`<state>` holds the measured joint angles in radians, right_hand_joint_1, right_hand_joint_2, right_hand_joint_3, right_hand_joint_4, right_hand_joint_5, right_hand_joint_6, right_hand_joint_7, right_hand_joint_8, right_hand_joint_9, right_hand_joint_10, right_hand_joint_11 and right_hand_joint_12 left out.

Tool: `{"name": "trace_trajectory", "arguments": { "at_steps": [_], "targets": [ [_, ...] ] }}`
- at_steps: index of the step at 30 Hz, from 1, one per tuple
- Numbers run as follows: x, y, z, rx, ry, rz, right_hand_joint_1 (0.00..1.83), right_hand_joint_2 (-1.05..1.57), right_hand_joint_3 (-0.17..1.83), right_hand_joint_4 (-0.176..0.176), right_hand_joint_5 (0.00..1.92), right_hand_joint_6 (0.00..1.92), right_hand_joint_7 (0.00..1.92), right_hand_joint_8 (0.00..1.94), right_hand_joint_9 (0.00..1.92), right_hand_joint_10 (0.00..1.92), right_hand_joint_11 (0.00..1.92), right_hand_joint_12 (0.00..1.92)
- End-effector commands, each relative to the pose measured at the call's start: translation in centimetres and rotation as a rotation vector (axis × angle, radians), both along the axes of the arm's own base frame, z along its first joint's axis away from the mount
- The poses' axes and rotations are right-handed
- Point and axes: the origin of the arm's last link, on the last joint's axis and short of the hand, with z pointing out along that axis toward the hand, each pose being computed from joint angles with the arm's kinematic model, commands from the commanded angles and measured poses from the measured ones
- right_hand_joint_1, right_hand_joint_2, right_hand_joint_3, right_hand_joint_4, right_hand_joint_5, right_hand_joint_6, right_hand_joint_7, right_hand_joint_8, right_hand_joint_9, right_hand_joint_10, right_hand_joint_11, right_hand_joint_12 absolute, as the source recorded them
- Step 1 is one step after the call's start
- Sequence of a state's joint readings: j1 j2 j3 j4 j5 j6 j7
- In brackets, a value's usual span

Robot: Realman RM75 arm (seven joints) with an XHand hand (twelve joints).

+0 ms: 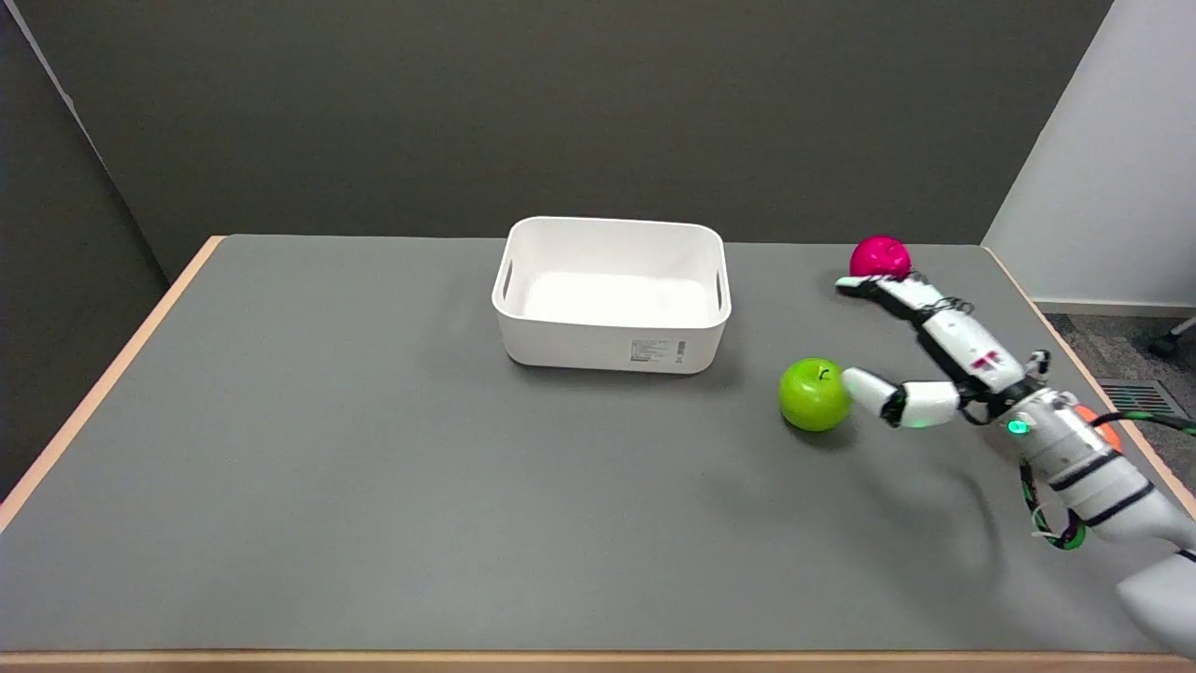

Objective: Pick up the green apple.

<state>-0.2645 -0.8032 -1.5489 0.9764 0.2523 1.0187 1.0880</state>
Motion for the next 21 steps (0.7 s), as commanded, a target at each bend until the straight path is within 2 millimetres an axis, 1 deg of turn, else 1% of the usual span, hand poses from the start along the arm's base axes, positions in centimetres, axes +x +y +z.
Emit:
{"name": "trace_trajectory", "arguments": {
  "at_steps": [1, 3, 4, 14, 21],
  "targets": [
    [-0.6, -2.3, -3.2, 0.024, 0.274, -0.230, 0.42, 0.52, 0.92, 0.009, 0.19, 0.47, 0.18, 0.41, 0.01, 0.61, 0.00, 0.84],
    [-0.4, -2.1, -3.3, 0.017, 0.279, -0.236, 0.43, 0.55, 0.82, 0.010, 0.21, 0.41, 0.21, 0.32, 0.00, 0.62, 0.00, 0.83],
    [-0.4, -2.0, -3.3, 0.015, 0.278, -0.238, 0.44, 0.56, 0.81, 0.010, 0.22, 0.40, 0.22, 0.31, 0.00, 0.62, 0.00, 0.83],
    [-0.7, -0.8, -2.9, -0.010, 0.284, -0.278, 0.43, 0.56, 0.80, 0.009, 0.22, 0.39, 0.22, 0.31, 0.00, 0.61, 0.00, 0.82],
    [-1.1, -0.5, -2.7, -0.012, 0.282, -0.291, 0.44, 0.57, 0.81, 0.008, 0.22, 0.40, 0.22, 0.31, 0.00, 0.62, 0.00, 0.82]
  ]
}}
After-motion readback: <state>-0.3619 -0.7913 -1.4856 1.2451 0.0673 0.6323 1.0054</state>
